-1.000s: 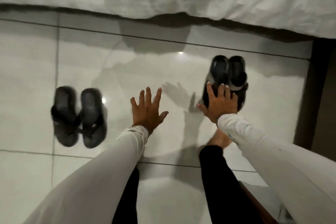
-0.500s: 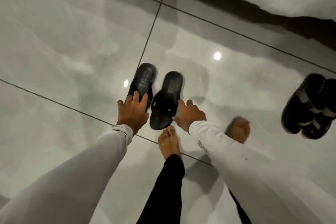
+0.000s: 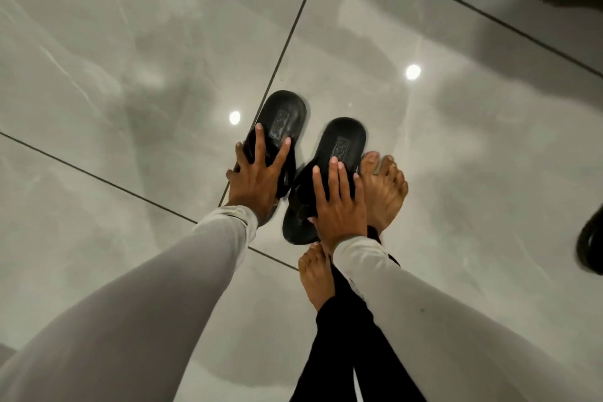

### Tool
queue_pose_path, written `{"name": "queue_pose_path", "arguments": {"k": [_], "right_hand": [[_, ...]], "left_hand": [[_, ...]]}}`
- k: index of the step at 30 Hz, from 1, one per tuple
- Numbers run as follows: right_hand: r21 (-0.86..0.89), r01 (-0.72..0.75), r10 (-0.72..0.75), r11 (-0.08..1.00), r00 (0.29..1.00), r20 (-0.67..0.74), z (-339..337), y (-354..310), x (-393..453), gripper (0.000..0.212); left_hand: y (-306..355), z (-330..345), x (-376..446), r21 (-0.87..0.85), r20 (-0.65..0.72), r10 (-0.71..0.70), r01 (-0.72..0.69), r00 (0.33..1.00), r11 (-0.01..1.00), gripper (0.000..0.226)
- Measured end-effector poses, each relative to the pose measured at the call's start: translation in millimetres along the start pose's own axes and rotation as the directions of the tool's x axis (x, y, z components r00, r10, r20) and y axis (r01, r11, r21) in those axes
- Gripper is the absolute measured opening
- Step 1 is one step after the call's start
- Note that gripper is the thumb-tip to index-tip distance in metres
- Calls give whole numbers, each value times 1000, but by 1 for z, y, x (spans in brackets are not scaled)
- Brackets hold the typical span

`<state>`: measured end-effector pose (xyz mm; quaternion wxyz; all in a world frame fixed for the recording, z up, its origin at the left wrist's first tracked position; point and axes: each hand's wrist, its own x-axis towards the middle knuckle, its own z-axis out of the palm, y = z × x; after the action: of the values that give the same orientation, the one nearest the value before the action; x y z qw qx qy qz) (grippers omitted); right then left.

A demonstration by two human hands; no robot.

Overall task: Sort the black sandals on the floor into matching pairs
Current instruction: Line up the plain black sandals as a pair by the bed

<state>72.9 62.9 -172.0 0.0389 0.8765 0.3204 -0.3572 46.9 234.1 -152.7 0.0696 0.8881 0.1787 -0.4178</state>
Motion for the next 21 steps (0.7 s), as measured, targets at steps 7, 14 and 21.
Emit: {"name": "queue_pose_path", "arguments": {"k": [7,14,21], "right_hand": [[-46,11,-14,999,998,-63,-47,32,43,97],[11,-15,15,1000,997,-73,-105,78,101,99],[5,-51,51,999,995,-87,-135,107,123,101]], "left_hand": [[7,-41,30,3,-34,16,-16,999,1000,119],[35,-121,87,11,-29,40,-40,999,999,120],[56,-169,123,53,3,48,-48,999,997,125]]}}
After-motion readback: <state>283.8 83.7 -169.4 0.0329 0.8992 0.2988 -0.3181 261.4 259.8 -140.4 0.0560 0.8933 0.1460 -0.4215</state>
